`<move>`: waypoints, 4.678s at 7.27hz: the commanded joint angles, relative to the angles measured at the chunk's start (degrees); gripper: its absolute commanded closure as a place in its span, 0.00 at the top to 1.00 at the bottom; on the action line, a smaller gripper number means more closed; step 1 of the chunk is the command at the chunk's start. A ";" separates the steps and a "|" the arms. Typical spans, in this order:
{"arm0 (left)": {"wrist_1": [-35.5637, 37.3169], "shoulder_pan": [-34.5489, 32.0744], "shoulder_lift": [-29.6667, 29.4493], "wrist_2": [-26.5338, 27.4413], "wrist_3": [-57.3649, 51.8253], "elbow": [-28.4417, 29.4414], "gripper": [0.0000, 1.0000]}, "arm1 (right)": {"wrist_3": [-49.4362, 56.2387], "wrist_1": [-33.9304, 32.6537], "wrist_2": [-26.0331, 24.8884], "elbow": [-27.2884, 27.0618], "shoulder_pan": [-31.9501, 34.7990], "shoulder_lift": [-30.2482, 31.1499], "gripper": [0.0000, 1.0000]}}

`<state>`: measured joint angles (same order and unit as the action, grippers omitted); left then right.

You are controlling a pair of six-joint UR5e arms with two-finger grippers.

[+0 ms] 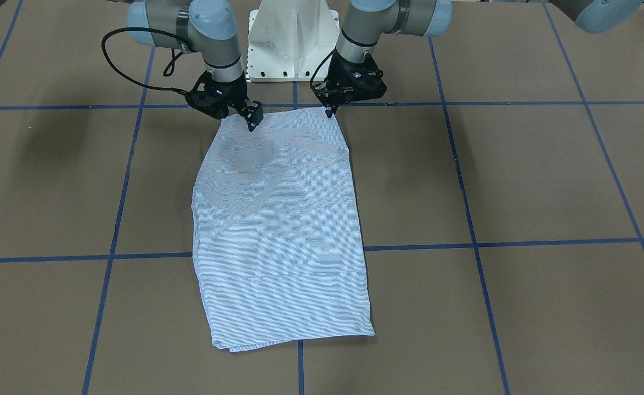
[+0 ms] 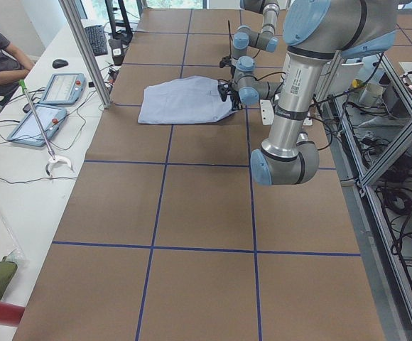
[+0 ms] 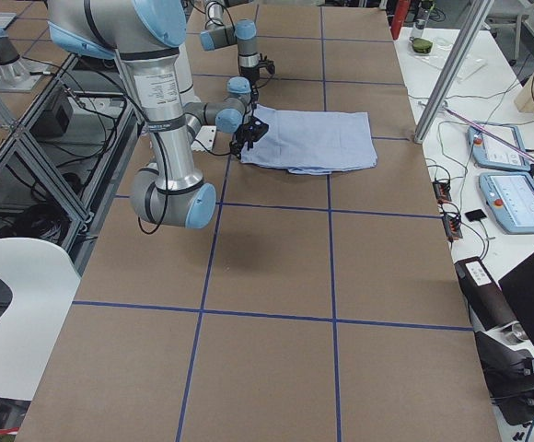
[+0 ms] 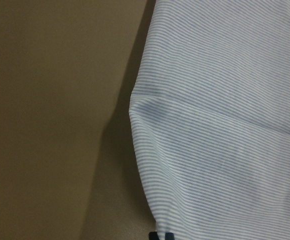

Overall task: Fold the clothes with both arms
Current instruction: 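Grasp the shirt's two near corners with both grippers, then lift the near edge with both grippers and fold it farther from the robot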

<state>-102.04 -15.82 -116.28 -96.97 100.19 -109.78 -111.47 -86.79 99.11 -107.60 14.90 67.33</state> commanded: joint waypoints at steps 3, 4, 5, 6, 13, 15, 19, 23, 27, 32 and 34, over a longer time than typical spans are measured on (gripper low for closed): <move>0.00 0.00 0.09 0.02 0.00 0.00 0.00 | -0.15 -0.04 0.12 -0.06 0.04 0.00 0.91; 0.00 0.00 0.09 0.02 0.00 0.00 0.00 | -0.15 -0.04 0.12 -0.06 0.04 0.00 0.92; 0.00 0.00 0.09 0.02 0.00 0.00 0.00 | -0.15 -0.04 0.12 0.03 0.04 0.00 0.91; 0.00 0.00 0.09 0.02 0.00 0.00 0.00 | -0.15 -0.04 0.12 0.03 0.04 0.00 0.86; 0.00 0.00 0.09 0.02 0.00 0.00 0.00 | -0.24 -0.48 0.12 -0.32 0.04 -0.18 0.02; 0.00 0.00 0.09 0.02 0.00 0.09 0.00 | -0.15 -0.57 0.29 -0.41 0.74 -0.26 0.00; 3.31 0.09 0.61 -0.06 -0.26 -2.97 0.00 | 0.37 -0.48 3.78 -3.82 1.71 -0.18 0.00; 19.67 1.57 0.26 -3.21 -0.79 -15.01 0.00 | 0.38 -1.01 12.48 -14.98 2.77 2.99 0.00; 30.22 6.50 -0.09 -9.27 -0.88 -28.09 0.00 | 0.29 -1.45 29.96 -22.72 4.61 2.81 0.00; 31.99 1.26 -1.32 -12.11 -5.42 -30.16 0.00 | 2.12 -1.28 35.01 -19.60 12.76 1.50 0.00; 29.21 -2.88 -1.93 -12.28 -8.60 -24.90 0.00 | 4.32 -1.27 34.92 -15.03 16.11 -0.69 0.00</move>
<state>-70.82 -16.11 -117.77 -109.16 93.51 -137.84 -108.41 -88.08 134.09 -125.51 28.91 68.08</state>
